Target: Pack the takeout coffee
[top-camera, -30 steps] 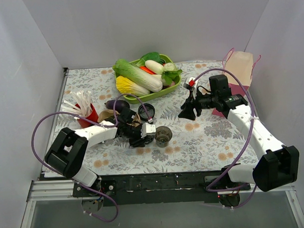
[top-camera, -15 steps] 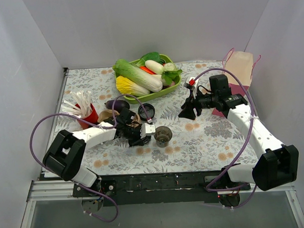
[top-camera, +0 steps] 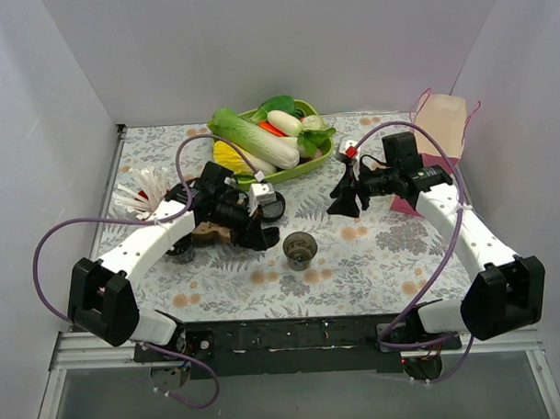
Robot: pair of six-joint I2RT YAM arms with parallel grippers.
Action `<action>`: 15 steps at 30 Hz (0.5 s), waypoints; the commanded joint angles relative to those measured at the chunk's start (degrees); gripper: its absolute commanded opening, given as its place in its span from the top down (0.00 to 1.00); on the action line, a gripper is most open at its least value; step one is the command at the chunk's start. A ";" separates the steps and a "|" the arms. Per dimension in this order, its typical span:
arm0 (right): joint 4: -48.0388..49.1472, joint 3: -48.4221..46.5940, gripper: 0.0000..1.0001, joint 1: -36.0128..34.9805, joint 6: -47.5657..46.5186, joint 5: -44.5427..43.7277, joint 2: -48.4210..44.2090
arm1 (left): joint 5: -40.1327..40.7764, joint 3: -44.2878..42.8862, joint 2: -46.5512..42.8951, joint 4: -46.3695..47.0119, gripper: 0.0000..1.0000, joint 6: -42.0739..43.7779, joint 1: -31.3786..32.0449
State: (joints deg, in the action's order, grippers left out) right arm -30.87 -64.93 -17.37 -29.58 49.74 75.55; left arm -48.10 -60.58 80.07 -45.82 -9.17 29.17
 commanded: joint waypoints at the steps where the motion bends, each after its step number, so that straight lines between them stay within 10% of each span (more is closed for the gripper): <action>1: -1.03 -2.92 0.40 -0.04 -2.06 3.61 1.00 | -10.08 -7.26 0.26 -7.35 1.00 -4.62 -1.56; 10: 16.63 3.83 0.40 0.14 24.38 10.90 1.71 | -28.53 -2.63 4.65 27.84 1.00 -44.83 -1.83; 15: 11.90 5.42 0.38 0.14 19.85 11.61 2.32 | -28.02 13.98 5.78 86.71 1.00 -86.75 -1.83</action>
State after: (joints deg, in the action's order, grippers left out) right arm -19.03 -60.23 -17.37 -10.46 58.02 77.28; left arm -72.53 -54.65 84.29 -5.85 -58.98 27.53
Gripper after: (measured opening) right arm 0.606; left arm 0.058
